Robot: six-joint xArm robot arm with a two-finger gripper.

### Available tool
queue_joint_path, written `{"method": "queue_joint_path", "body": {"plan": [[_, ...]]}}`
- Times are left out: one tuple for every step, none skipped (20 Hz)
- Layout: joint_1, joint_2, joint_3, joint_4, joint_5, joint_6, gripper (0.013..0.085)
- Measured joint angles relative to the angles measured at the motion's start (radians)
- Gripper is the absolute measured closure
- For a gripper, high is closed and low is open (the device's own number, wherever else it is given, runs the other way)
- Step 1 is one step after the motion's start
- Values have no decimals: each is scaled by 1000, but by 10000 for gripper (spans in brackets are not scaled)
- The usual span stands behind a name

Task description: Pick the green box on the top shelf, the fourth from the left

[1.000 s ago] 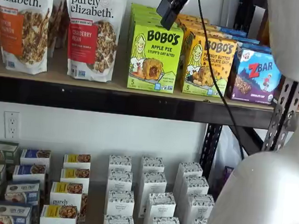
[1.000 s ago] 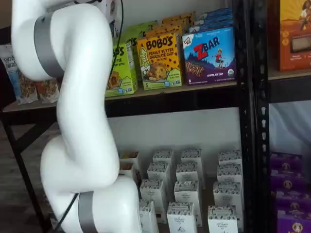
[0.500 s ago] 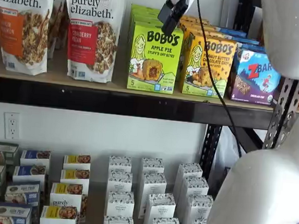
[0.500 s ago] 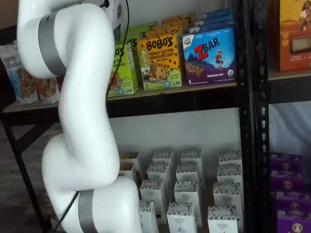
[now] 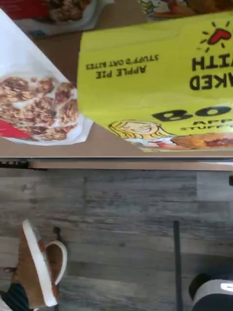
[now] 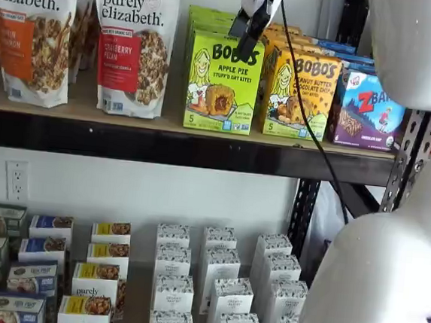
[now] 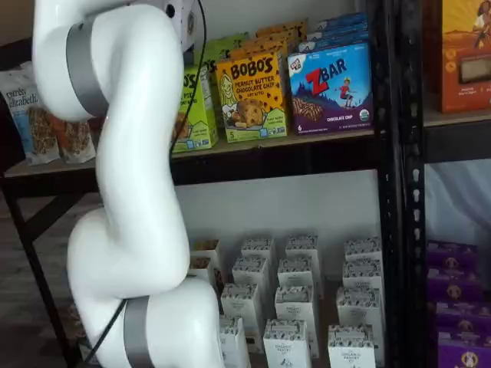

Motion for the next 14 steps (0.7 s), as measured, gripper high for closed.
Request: {"method": "queue_joint_path", "body": {"plan": [[4, 1, 1, -9, 1, 2, 130], [8, 2, 3, -17, 1, 5, 130], [13, 2, 6, -25, -1, 7, 130], [17, 0, 10, -33, -4, 9, 130], [21, -2, 17, -40, -10, 11, 130], [26, -5, 24, -47, -17, 14, 130], [29, -6, 29, -52, -22, 15, 130], [31, -7, 34, -56, -26, 17, 130], [33, -7, 36, -58, -28, 17, 130], [33, -7, 38, -59, -29, 18, 130], [34, -7, 39, -61, -30, 18, 130], [34, -7, 40, -61, -30, 18, 130], [34, -6, 40, -62, -30, 18, 130], [35, -5, 40, -63, -29, 17, 130]]}}
